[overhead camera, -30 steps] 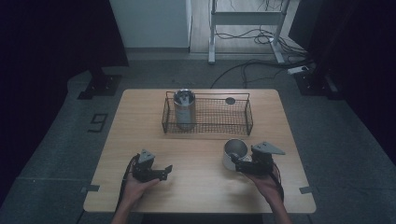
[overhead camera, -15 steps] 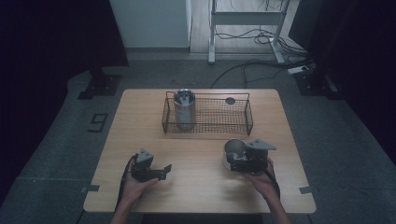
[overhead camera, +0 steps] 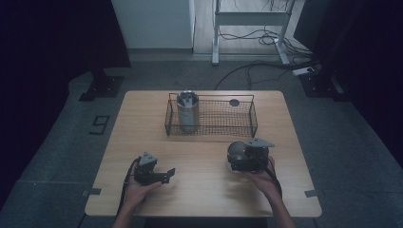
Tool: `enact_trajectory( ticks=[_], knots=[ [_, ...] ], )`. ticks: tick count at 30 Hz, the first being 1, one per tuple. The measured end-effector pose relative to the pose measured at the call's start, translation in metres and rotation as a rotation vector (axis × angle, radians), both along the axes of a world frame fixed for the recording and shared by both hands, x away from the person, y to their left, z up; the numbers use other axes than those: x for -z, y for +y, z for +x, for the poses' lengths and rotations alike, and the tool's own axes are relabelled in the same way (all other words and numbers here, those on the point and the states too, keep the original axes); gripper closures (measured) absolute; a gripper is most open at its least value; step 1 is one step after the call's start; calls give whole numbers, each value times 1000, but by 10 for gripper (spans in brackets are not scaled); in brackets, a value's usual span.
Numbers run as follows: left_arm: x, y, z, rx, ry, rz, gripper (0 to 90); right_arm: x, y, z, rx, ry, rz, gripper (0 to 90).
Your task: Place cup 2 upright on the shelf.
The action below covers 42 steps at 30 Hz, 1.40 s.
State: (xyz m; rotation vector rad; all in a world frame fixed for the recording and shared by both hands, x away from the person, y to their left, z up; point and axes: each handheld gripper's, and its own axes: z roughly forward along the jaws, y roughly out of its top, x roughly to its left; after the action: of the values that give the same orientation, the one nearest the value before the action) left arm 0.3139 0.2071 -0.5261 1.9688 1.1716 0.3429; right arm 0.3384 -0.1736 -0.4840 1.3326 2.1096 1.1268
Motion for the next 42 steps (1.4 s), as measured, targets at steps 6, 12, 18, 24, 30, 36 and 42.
enact_trajectory(
  ticks=[6,12,18,24,30,36,42],
  knots=[
    [0,-1,0,3,0,0,85,1,3,4,4,6,-32,0],
    [1,-1,0,4,2,3,85,6,5,7,-2,21,-26,48],
    [1,-1,-1,7,2,1,85,8,5,8,-20,19,-43,55],
    [1,-2,-1,10,2,4,85,7,5,7,-27,10,-58,62],
    [1,-1,-1,7,1,4,85,7,4,7,-27,9,-49,63],
    [1,0,-2,4,7,-14,85,1,0,5,-36,-2,-12,64],
    [-3,3,-3,-4,0,-25,86,-6,-1,0,-54,-8,12,64]
  ],
)
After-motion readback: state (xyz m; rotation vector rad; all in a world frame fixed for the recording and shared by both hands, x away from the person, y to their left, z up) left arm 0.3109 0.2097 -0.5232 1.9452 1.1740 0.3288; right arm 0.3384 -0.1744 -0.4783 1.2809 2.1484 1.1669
